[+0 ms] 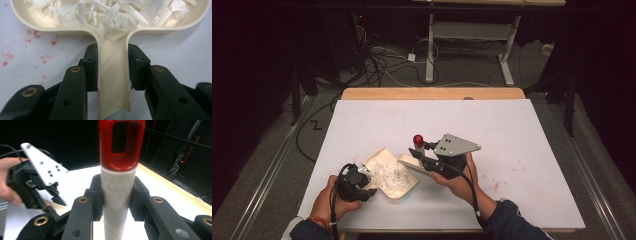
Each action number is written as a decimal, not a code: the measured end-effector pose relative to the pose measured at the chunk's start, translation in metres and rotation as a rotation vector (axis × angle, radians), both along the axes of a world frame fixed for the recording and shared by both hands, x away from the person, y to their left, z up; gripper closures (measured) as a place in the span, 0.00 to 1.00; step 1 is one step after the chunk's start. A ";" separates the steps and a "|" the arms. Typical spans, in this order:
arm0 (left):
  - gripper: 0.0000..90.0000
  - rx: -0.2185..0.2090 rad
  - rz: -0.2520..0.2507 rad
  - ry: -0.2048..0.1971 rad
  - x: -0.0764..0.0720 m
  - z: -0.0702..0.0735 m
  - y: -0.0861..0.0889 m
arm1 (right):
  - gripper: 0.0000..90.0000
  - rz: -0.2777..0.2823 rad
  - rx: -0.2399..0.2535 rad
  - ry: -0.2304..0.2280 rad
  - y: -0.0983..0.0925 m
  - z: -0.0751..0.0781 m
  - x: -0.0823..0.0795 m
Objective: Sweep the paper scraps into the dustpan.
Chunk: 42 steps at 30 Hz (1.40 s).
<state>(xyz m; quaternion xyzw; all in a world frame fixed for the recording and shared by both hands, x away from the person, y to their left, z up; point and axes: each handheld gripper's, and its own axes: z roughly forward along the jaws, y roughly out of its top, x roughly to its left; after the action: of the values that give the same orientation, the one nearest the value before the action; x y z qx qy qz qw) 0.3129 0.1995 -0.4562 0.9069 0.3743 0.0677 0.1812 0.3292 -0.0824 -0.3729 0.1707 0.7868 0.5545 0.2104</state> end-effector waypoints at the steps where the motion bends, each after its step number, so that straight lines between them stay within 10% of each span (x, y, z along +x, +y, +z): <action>1: 0.71 -0.003 0.003 0.001 0.000 0.000 0.000 | 0.78 0.007 0.002 -0.002 0.003 0.000 -0.003; 15: 0.70 -0.001 0.018 0.004 -0.002 0.000 0.003 | 0.78 0.034 0.049 -0.006 -0.014 0.019 -0.011; 36: 0.70 -0.034 0.079 -0.006 0.005 -0.002 0.004 | 0.78 -0.146 0.083 0.021 -0.143 0.039 -0.017; 42: 0.71 0.016 0.062 -0.003 0.004 0.001 0.002 | 0.78 -0.195 0.089 0.039 -0.148 0.024 -0.013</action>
<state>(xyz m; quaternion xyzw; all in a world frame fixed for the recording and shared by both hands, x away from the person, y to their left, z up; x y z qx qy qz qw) 0.3164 0.2018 -0.4551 0.8963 0.4013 0.0776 0.1721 0.3167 -0.2301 -0.3489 0.2666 0.7450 0.5624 0.2401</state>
